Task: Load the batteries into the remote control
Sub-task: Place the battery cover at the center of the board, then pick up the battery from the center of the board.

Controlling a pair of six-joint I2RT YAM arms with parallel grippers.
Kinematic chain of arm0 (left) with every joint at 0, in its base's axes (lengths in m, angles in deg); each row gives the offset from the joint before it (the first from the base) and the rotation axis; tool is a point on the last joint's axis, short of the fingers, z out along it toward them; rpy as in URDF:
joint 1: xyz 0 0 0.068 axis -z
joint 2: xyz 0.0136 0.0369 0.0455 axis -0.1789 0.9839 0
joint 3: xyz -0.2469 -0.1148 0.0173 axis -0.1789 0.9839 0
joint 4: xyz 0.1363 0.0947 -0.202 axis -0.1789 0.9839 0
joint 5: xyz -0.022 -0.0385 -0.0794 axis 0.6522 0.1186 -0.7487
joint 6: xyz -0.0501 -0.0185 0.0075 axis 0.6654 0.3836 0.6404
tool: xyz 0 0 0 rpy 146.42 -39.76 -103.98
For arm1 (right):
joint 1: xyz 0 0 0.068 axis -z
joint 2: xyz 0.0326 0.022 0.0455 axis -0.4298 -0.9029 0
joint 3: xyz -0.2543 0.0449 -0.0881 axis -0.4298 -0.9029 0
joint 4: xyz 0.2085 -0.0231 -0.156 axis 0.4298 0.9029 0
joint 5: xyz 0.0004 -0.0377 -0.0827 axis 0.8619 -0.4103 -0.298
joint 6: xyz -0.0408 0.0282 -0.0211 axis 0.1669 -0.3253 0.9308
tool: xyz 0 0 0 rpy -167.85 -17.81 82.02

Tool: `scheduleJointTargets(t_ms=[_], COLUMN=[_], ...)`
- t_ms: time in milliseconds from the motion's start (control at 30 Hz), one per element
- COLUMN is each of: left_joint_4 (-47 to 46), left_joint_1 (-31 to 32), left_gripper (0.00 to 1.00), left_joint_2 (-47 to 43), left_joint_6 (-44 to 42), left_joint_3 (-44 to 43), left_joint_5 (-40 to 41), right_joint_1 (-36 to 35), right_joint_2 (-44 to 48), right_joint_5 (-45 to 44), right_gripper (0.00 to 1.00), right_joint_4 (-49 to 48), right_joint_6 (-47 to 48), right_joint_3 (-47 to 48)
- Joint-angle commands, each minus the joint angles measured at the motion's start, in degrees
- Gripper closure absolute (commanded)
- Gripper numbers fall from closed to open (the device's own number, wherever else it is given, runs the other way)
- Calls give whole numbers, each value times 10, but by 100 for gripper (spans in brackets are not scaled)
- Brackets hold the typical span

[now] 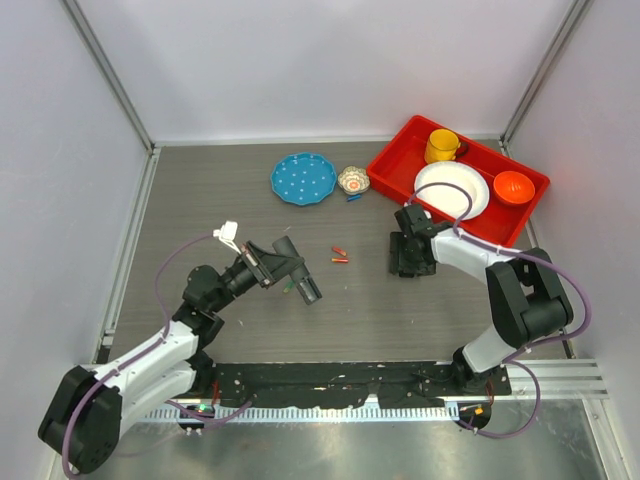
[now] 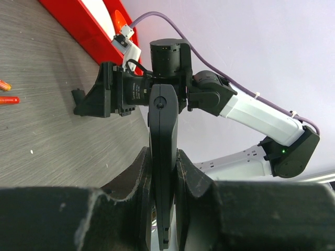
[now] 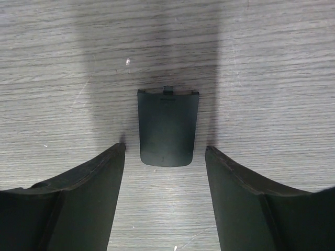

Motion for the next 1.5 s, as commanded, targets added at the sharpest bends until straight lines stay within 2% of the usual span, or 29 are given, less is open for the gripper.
scheduleJointTargets(t_ms=[0,100,200,333,433,567,700,833,900,1033,1200,1467], left_joint_4=[-27,-18,-6,-10,-3,65,205,332,369,377,321,300], left_joint_1=[-3,-2,-3,-2,-3,-4,-5,-6,-6,-7,-7,-7], left_gripper=[100,100,100,100,100,100,100,100,100,100,100,100], left_joint_2=[-21,-27,-30,-39,-73,-159,-282,-412,-435,-438,-420,-427], left_joint_6=[-5,-9,-11,-12,-13,-18,-19,-20,-25,-31,-31,-35], left_joint_3=[7,6,6,14,27,46,57,39,26,17,20,15], left_joint_5=[9,15,21,39,62,103,163,238,246,229,188,154], right_joint_1=[1,-6,-42,-145,-182,-231,-278,-312,-321,-338,-362,-380], right_joint_2=[17,65,109,178,183,155,107,76,58,10,-61,-133], right_joint_5=[4,4,-24,-68,-59,-44,-19,11,17,16,-1,0], right_gripper=[30,28,26,26,27,32,33,27,25,24,25,23], right_joint_4=[11,30,55,36,-5,-74,-136,-242,-272,-335,-348,-391], right_joint_6=[-6,-14,-13,-10,-21,-29,-8,6,8,6,34,56], right_joint_3=[7,16,47,69,67,44,29,7,-3,9,53,75])
